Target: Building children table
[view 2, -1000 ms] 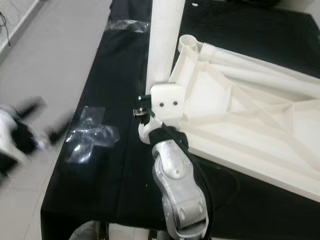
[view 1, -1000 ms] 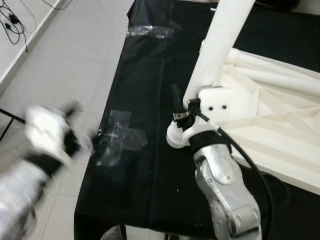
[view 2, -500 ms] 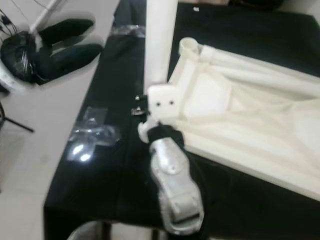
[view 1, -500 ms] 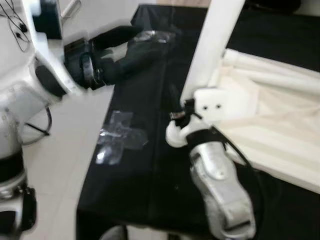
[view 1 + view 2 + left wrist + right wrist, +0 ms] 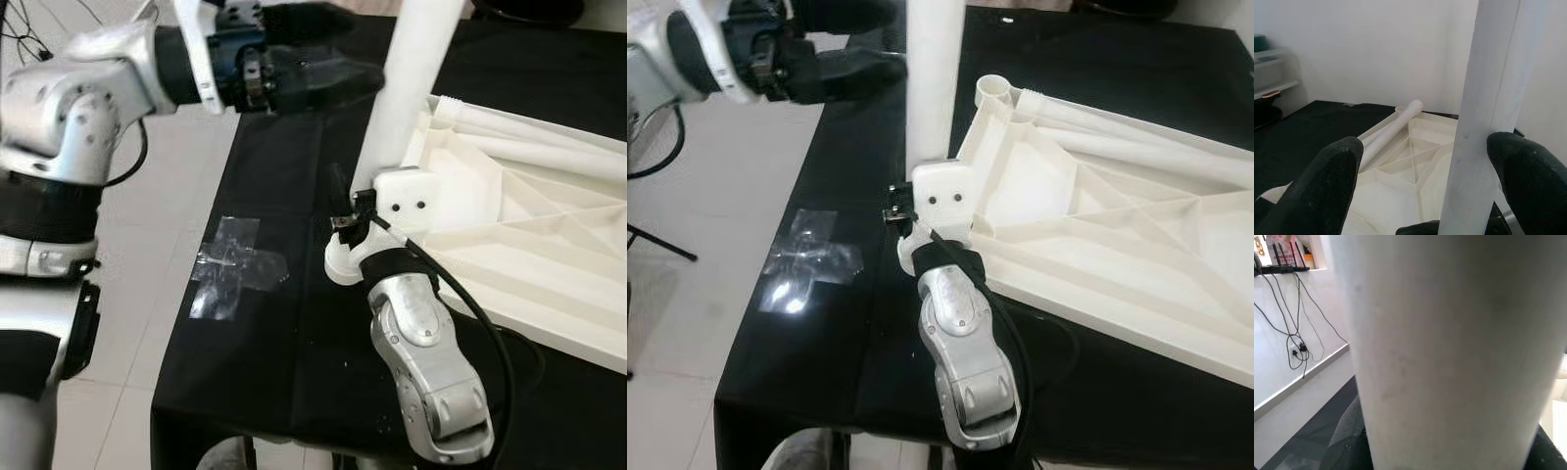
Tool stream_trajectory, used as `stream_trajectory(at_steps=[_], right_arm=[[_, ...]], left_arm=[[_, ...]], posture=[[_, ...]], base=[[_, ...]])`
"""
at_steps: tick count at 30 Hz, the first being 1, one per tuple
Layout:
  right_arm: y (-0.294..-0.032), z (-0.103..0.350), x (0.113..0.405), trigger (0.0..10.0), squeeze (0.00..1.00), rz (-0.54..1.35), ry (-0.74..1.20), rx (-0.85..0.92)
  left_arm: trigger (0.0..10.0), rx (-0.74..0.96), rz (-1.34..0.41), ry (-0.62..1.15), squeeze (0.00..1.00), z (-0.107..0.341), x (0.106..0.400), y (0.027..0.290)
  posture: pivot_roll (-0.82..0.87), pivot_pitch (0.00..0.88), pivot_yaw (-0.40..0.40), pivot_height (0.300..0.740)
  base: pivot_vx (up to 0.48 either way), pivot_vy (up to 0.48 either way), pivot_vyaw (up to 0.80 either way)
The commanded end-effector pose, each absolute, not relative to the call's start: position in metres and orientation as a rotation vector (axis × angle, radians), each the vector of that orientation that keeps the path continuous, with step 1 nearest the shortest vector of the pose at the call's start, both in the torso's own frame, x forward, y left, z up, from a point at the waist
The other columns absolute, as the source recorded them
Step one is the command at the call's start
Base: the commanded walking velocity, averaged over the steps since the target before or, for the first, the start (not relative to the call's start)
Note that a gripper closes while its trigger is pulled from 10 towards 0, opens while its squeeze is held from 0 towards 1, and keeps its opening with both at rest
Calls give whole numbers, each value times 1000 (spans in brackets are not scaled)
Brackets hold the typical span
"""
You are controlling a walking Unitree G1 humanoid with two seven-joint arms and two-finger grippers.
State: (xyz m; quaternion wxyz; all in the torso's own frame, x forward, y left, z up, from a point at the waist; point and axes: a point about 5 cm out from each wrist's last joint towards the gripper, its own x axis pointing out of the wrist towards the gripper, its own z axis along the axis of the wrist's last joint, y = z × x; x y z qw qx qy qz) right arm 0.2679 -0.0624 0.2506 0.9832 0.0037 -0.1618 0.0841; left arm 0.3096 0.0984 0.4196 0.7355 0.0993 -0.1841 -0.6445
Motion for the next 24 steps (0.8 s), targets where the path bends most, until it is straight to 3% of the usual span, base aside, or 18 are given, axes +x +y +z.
stream_trajectory(at_steps=[1,12,15,20,21,24], right_arm=[[-44,219,274,10000,0,256,-161,-3],[-42,220,276,10000,0,271,-163,-1],[-41,220,276,10000,0,275,-163,1],[-40,221,276,10000,0,281,-164,5],[-40,221,276,10000,0,282,-164,5],[-40,221,276,10000,0,284,-165,6]], left_arm=[[10000,261,-1538,-399,0,422,301,76],[10000,348,-1729,-350,0,417,295,66],[10000,373,-1721,-356,0,415,295,65],[10000,477,-1561,-444,0,418,302,51],[0,480,-1543,-455,0,419,303,48],[0,495,-1502,-491,0,424,307,44]], posture=[[91,293,9,740],[86,292,-3,740],[86,292,-3,740],[83,289,-5,740],[82,290,-6,740],[81,290,-5,740]], base=[[0,0,0],[0,0,0],[0,0,0],[0,0,0],[0,0,0],[0,0,0]])
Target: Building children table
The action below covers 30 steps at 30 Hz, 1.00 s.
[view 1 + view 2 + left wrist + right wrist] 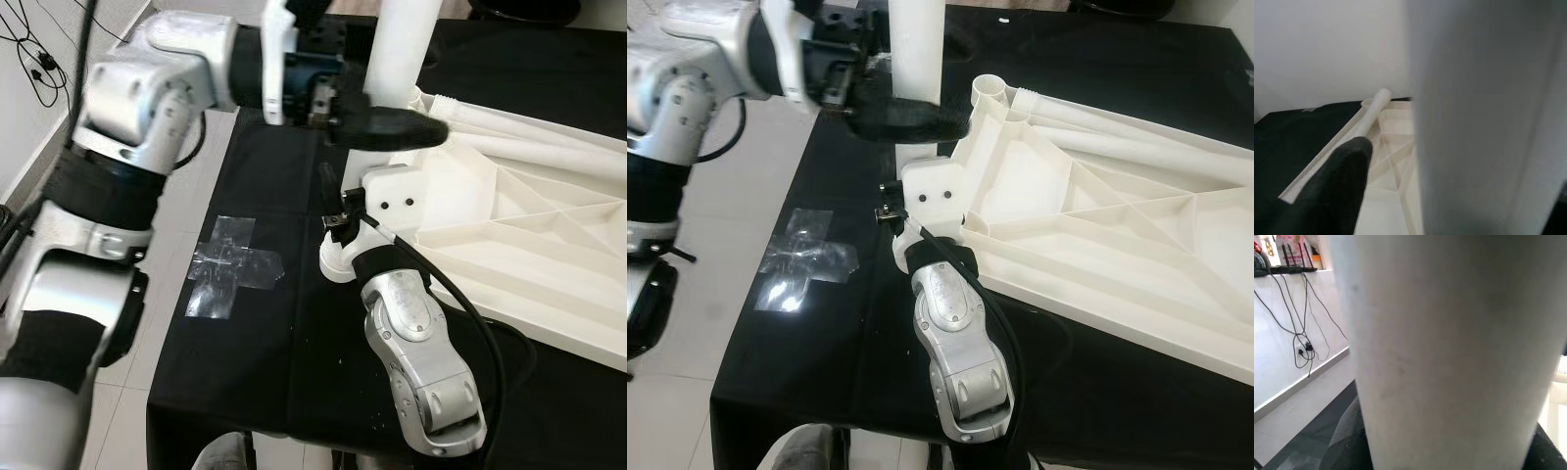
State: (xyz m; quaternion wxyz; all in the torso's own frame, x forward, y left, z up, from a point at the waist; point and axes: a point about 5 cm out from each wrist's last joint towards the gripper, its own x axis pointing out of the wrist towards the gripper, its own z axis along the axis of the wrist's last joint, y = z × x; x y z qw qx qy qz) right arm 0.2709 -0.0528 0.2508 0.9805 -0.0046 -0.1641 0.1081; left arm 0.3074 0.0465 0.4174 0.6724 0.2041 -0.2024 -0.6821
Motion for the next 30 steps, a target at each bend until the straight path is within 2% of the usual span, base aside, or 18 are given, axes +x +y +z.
stream_trajectory(at_steps=[1,16,29,30], right_arm=[[-39,221,276,10000,0,285,-165,6],[-41,221,277,10000,0,291,-164,-6],[-41,221,277,10000,0,296,-165,-22],[-42,221,277,10000,349,300,-168,-32]], left_arm=[[0,490,-1500,-494,0,426,309,43],[0,375,-1522,-487,0,429,313,38],[0,375,-1549,-458,0,426,314,36],[0,376,-1550,-457,0,425,314,36]], posture=[[81,290,-5,740],[70,290,-13,740],[68,288,-13,740],[67,286,-14,740]], base=[[0,0,0],[0,0,0],[0,0,0],[0,0,0]])
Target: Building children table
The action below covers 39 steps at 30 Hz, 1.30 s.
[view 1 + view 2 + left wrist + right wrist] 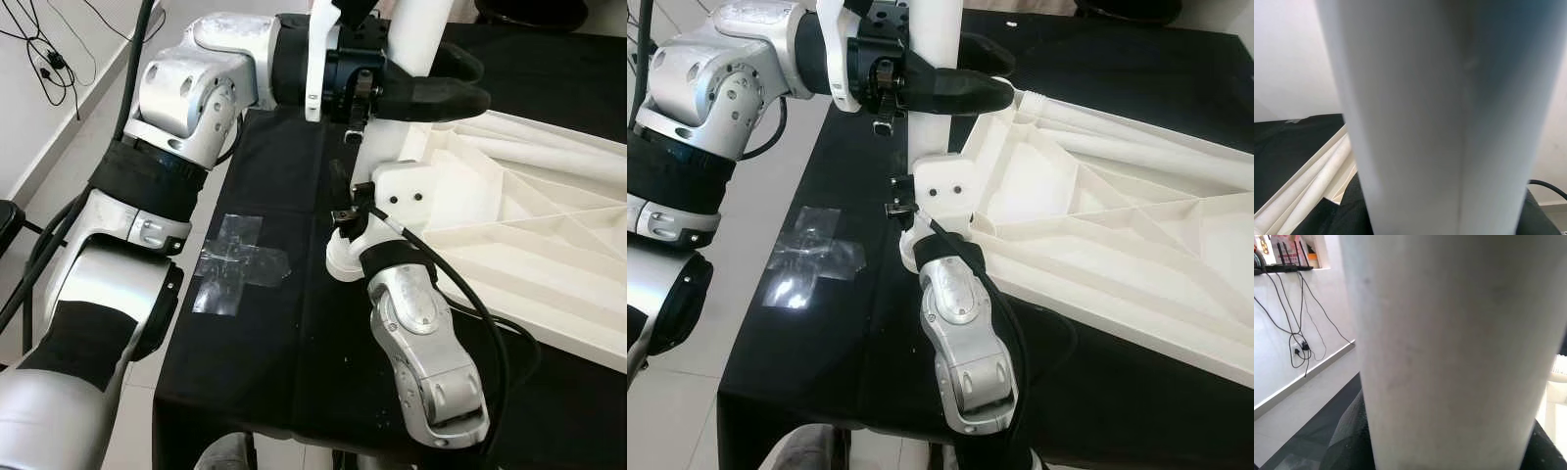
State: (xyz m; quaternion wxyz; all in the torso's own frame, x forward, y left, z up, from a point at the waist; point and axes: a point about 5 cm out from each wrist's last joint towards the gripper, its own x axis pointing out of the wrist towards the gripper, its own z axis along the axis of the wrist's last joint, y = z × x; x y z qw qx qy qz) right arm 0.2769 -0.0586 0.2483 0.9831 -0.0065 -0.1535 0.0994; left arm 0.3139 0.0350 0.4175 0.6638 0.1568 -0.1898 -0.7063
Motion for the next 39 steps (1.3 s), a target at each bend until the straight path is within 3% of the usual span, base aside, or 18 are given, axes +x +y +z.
stream_trajectory(at_steps=[1,9,11,12,13,15,16,18,23,35,36,37,38,39], right_arm=[[-41,221,277,10000,1000,321,-169,-24],[-39,226,279,10000,1000,414,-197,-27],[-40,232,286,10000,1000,623,-216,-62],[-40,232,286,10000,1000,623,-216,-62],[-46,237,298,10000,584,728,-218,-112],[-52,242,306,10000,584,788,-217,-144],[-58,250,315,10000,0,822,-228,-182],[-58,250,315,10000,0,822,-228,-182],[-66,287,343,10000,0,1074,-238,-267],[-57,300,360,9961,0,1278,-232,-156],[-55,298,359,4078,0,1312,-233,-157],[-55,298,359,4078,0,1312,-233,-157],[-53,297,360,0,0,1354,-231,-159],[-53,297,360,0,0,1354,-231,-159]], left_arm=[[0,377,-1552,-457,0,425,313,36],[0,378,-1559,-456,0,426,312,36],[0,385,-1570,-454,0,426,310,35],[0,385,-1570,-454,0,426,310,35],[0,387,-1576,-453,0,426,310,35],[0,388,-1580,-452,0,426,309,35],[0,388,-1585,-451,0,426,308,35],[0,388,-1585,-451,0,426,308,35],[0,381,-1607,-441,0,423,306,33],[0,360,-1614,-444,0,424,304,30],[0,357,-1615,-443,0,424,304,30],[0,357,-1615,-443,0,424,304,30],[0,356,-1614,-442,0,424,304,30],[0,356,-1614,-442,0,424,304,30]], posture=[[68,285,-14,740],[70,285,-8,740],[74,284,-8,740],[74,284,-8,740],[76,286,-7,740],[76,286,-7,740],[77,288,-6,740],[77,288,-6,740],[76,295,2,740],[81,306,1,740],[81,309,1,740],[81,309,1,740],[81,309,1,740],[81,309,1,740]], base=[[0,0,0],[0,0,0],[0,0,0],[0,0,0],[0,0,0],[0,0,0],[0,0,0],[0,0,0],[0,0,0],[0,0,0],[0,0,0],[0,0,0],[0,0,0],[0,0,0]])
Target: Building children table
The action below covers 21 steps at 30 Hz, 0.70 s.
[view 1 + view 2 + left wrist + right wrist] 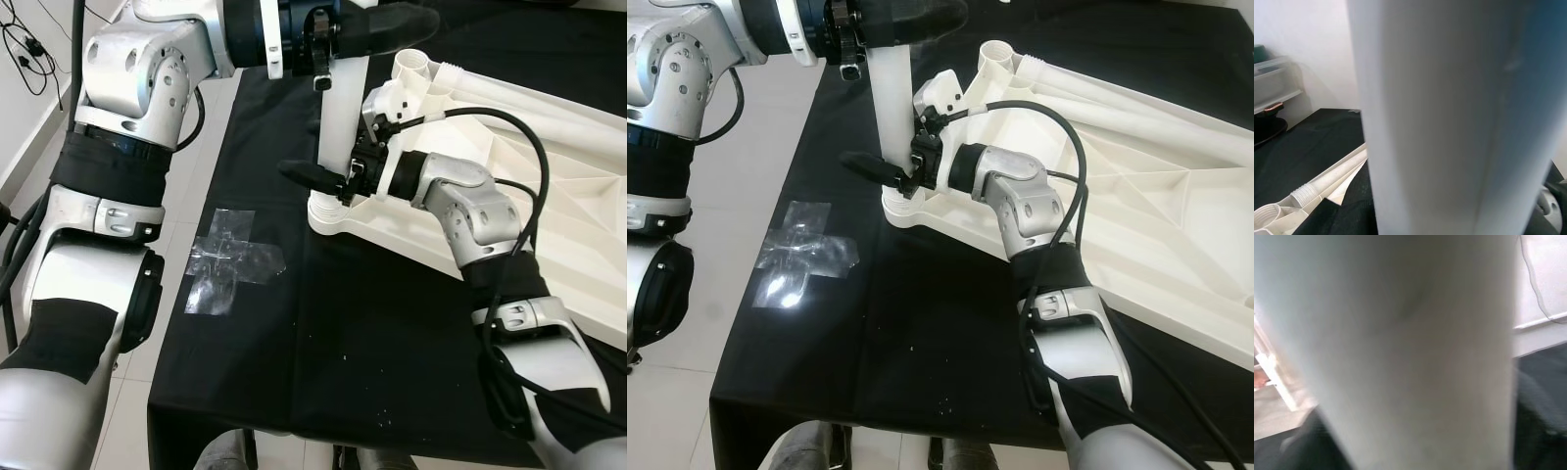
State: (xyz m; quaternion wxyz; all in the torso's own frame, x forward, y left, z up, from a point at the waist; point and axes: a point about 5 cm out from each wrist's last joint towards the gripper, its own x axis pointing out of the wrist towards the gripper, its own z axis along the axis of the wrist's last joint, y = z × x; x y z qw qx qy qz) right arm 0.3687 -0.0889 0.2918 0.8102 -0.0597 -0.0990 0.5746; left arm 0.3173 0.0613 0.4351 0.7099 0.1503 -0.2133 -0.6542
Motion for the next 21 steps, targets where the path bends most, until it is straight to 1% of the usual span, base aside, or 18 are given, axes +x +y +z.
stream_trajectory(at_steps=[1,4,12,13,14,15,17,19,20,21], right_arm=[[-52,295,360,0,0,1389,-233,-156],[-51,293,361,0,0,1428,-230,-163],[-51,288,363,0,0,1456,-221,-184],[-51,287,364,0,0,1448,-215,-192],[-51,286,364,0,0,1442,-211,-196],[-51,284,364,0,0,1424,-203,-202],[-51,283,365,0,0,1416,-200,-206],[-53,277,367,0,0,1315,-177,-217],[-53,277,367,0,0,1315,-177,-217],[-54,273,367,0,0,1243,-164,-214]], left_arm=[[0,355,-1613,-441,0,424,305,30],[0,353,-1609,-441,0,423,306,30],[0,361,-1602,-456,0,424,307,31],[3020,345,-1584,-464,1000,425,308,31],[3020,333,-1572,-467,1000,426,309,31],[10000,325,-1565,-466,1000,427,310,32],[10000,320,-1561,-465,1000,427,310,32],[10000,312,-1534,-465,1000,430,312,34],[10000,312,-1534,-465,1000,430,312,34],[10000,318,-1530,-462,1000,430,311,35]], posture=[[82,312,1,740],[82,314,0,740],[81,317,0,740],[79,318,0,740],[79,318,0,740],[79,318,0,740],[70,318,-6,740],[70,318,-6,740],[70,318,-6,740],[55,319,-28,740]], base=[[0,0,0],[0,0,0],[0,0,0],[0,0,0],[0,0,0],[0,0,0],[0,0,0],[0,0,0],[0,0,0],[0,0,0]])
